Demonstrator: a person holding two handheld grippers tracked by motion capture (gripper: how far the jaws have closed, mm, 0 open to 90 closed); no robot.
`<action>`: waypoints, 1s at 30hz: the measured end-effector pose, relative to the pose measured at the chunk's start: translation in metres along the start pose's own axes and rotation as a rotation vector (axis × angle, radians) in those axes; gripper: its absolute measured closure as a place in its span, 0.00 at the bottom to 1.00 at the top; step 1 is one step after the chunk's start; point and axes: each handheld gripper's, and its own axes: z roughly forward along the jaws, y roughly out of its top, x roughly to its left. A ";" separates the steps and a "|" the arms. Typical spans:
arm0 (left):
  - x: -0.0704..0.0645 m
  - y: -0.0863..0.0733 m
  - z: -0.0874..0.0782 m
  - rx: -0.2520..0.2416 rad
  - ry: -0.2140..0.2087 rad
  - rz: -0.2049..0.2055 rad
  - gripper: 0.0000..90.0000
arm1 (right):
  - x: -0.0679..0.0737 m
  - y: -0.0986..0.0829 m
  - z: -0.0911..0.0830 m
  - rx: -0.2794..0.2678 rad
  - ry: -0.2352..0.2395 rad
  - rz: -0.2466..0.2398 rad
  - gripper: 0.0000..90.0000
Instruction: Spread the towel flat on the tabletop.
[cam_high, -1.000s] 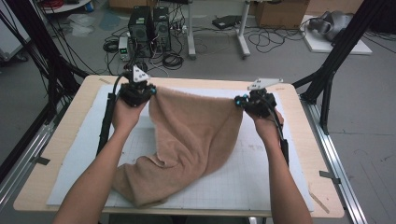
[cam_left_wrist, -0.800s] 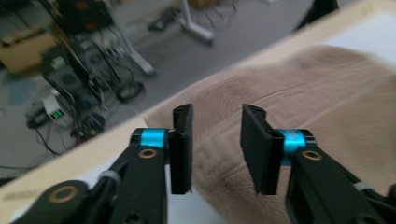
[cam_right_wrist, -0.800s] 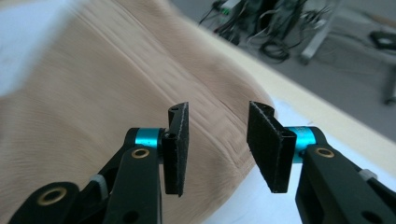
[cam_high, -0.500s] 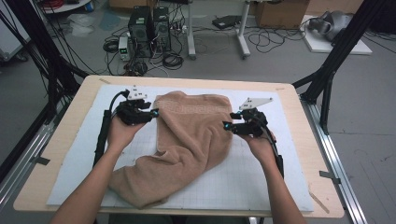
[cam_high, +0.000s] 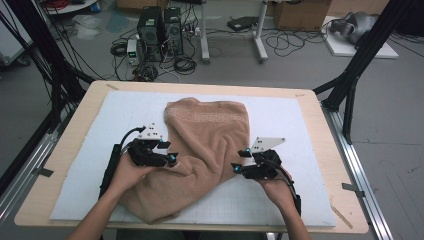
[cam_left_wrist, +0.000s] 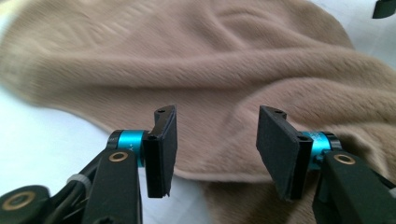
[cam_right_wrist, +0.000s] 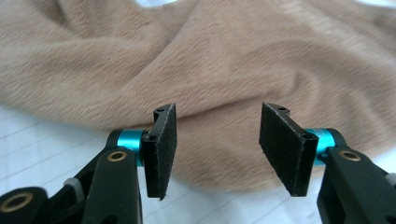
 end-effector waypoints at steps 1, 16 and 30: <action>-0.002 -0.001 0.001 0.004 -0.026 -0.004 0.52 | 0.003 -0.003 0.001 0.002 0.001 -0.002 0.52; -0.012 -0.005 0.027 0.137 -0.065 0.093 0.66 | 0.008 -0.024 0.023 0.055 0.005 0.019 0.61; -0.011 -0.009 0.038 0.209 -0.039 0.138 0.94 | 0.003 -0.024 0.030 0.071 0.062 0.008 0.93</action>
